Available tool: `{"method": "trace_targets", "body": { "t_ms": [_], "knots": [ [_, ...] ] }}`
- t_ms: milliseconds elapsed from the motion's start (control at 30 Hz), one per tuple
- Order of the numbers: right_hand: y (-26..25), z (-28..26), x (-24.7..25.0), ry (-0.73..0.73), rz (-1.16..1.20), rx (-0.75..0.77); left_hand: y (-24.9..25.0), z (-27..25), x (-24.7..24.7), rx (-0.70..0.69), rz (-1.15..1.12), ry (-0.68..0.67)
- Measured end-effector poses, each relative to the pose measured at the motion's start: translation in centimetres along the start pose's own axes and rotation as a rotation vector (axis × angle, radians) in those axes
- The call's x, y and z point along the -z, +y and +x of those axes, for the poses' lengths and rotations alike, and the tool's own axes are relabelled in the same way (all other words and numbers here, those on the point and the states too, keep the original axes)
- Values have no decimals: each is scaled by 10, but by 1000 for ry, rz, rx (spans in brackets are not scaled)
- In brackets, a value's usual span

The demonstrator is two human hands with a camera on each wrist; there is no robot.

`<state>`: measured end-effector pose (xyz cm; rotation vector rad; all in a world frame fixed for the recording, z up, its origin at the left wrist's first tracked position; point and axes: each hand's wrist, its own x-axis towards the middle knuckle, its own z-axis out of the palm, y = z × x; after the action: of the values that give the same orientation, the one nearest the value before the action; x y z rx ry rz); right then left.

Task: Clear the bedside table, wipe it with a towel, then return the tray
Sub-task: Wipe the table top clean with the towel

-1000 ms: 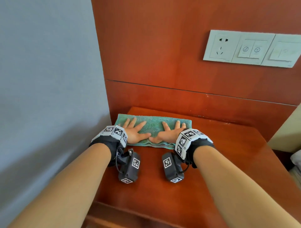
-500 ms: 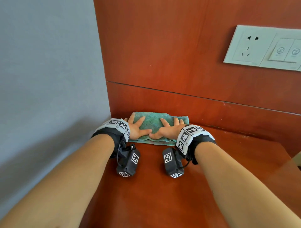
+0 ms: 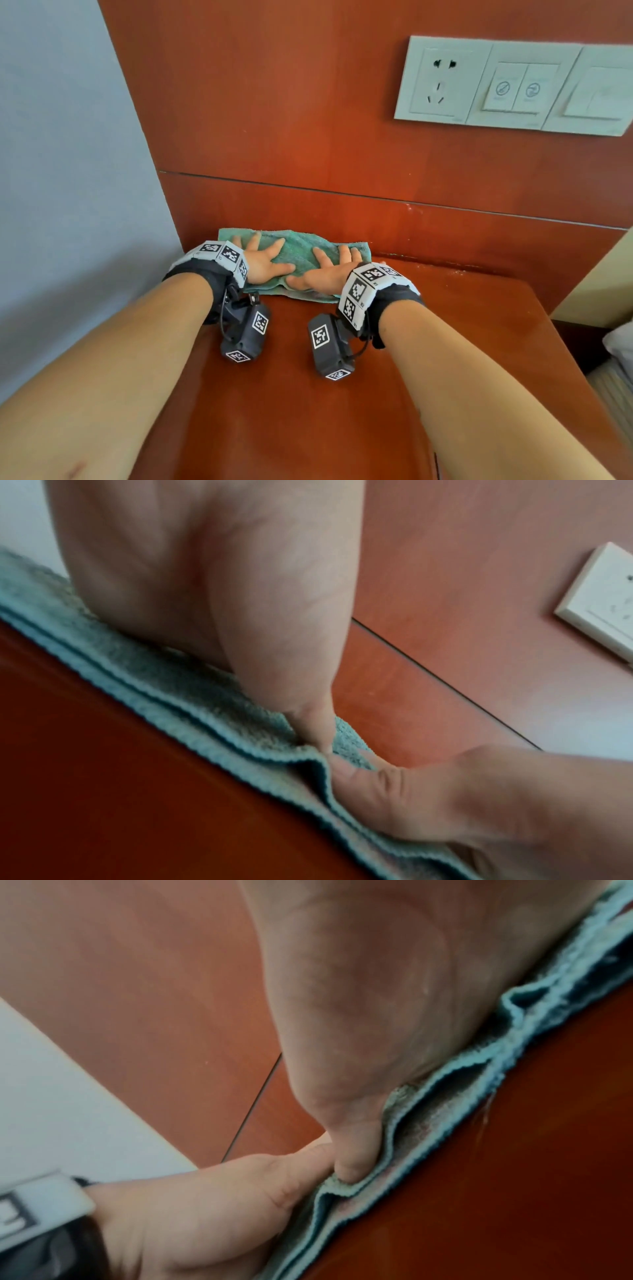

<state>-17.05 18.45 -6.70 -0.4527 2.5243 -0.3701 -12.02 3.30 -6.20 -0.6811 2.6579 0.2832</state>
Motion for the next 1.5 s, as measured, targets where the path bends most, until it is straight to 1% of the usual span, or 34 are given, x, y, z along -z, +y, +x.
{"method": "trace_targets", "body": {
  "t_ms": [67, 167, 233, 333, 500, 600, 700, 800, 900, 1033, 1100, 1200, 1367, 1500],
  "knots": [
    [21, 0, 7, -2, 73, -27, 20, -5, -4, -32, -13, -16],
    [57, -7, 21, 2, 66, -31, 58, -13, -12, -72, -22, -29],
    [85, -13, 31, 7, 101, -73, 86, -19, -16, -87, -20, -30],
    [125, -22, 46, 22, 91, -124, 131, -28, -24, -111, -26, -23],
    [188, -46, 71, 76, 131, -159, 201, -41, -41, -169, -27, -20],
    [216, -55, 81, 75, 179, -175, 236, -48, -48, -182, -37, -7],
    [234, -62, 89, 73, 268, -178, 257, -50, -54, -189, -34, 3],
    [246, -64, 89, 84, 303, -183, 265, -47, -59, -190, -28, 2],
    [249, -69, 83, 117, 217, -193, 264, -48, -61, -183, -43, -9],
    [246, -90, 74, 96, 199, -220, 257, -62, -65, -198, -15, -4],
    [246, -102, 68, 85, 205, -231, 252, -71, -70, -211, -13, -4],
    [243, -123, 54, 55, 281, -233, 245, -92, -79, -227, -12, -3],
    [238, -169, 31, 108, 214, -249, 231, -128, -98, -255, 3, 20],
    [235, -199, 12, 113, 236, -268, 219, -157, -111, -282, 24, 22]
  ]
}}
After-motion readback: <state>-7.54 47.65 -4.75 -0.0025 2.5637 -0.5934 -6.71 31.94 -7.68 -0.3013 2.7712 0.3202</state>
